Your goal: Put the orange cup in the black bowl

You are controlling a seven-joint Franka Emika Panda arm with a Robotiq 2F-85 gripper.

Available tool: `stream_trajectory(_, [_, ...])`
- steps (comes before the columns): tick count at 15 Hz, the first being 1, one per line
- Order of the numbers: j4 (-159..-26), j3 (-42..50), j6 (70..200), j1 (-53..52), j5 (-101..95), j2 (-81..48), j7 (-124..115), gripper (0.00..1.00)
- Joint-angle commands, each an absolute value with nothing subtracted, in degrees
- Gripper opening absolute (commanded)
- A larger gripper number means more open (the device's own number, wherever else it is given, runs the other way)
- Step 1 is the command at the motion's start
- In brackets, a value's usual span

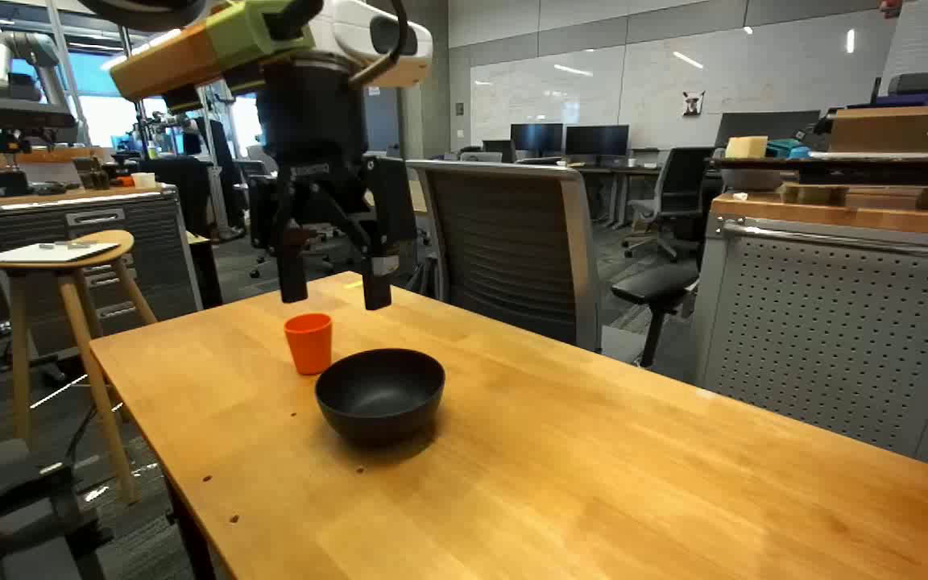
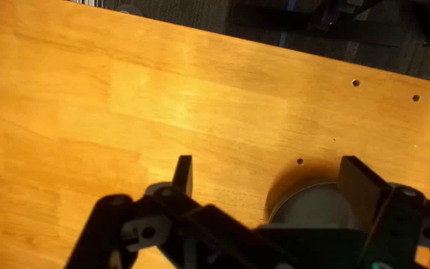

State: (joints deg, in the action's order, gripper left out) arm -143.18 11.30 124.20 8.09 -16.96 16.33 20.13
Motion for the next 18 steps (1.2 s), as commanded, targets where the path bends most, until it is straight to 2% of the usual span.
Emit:
stream_trajectory(1, [-142.93, 11.09, 124.13, 8.29, -16.87, 16.33, 20.18, 1.0])
stream_trajectory(4, [-142.79, 11.09, 124.13, 8.29, -16.87, 16.37, 20.18, 1.0])
stream_trajectory(9, [-138.48, 6.39, 126.68, 5.65, -16.84, 8.65, 11.63, 1.0])
stream_trajectory(14, [-127.73, -0.98, 129.53, 0.41, -18.54, -3.92, 1.7, 1.0])
stream_trajectory(18, [-116.28, -2.96, 128.23, -3.25, -17.25, -15.43, -0.03, 1.0])
